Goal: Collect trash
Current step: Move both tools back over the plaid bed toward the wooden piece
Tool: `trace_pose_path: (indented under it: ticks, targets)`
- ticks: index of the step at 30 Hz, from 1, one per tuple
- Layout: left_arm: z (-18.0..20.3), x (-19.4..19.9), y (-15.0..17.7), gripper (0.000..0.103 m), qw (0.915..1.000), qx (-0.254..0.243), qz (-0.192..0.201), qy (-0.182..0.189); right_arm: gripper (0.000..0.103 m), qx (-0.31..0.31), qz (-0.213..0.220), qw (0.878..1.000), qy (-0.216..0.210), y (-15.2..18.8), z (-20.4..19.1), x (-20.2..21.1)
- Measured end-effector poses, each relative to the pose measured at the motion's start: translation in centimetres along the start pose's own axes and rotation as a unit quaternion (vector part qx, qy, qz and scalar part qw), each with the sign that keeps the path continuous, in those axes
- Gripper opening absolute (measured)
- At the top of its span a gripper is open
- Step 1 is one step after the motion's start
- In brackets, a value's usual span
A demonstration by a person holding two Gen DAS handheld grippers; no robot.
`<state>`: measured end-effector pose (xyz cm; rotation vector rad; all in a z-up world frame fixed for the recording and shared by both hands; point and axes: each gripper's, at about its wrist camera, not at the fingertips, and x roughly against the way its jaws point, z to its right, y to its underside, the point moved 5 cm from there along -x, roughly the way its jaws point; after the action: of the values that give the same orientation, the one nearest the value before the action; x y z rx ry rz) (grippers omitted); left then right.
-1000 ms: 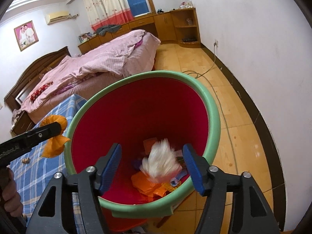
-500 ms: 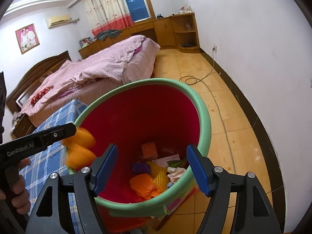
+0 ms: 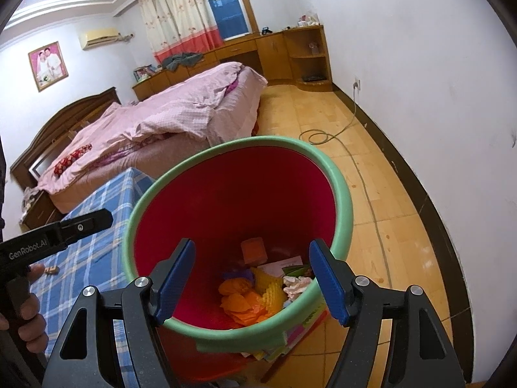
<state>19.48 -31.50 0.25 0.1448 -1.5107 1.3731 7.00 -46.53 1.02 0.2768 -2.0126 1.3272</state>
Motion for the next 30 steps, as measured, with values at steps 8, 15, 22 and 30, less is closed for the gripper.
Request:
trace_pose_path:
  ticks: [8,15,22,30]
  targets:
    - [-5.3,1.3,1.3,0.055,0.9982,0.044,0.000,-0.041,0.074,0.006,-0.005,1.000,-0.015,0.5,-2.0,0.2]
    - [-11.5,1.8,1.8,0.055,0.9913,0.101,0.007,-0.085,0.074,0.018,-0.010,0.999,-0.024,0.8,-3.8,0.4]
    - [-16.3,1.7,2.4,0.055,0.9840,0.141,0.007,-0.109,0.074,0.027,-0.016,0.999,-0.029,1.1,-4.9,0.3]
    - [-19.0,1.6,4.6,0.055,0.9781,0.173,-0.025,-0.113,0.074,0.029,-0.019,0.999,-0.033,1.4,-5.7,0.5]
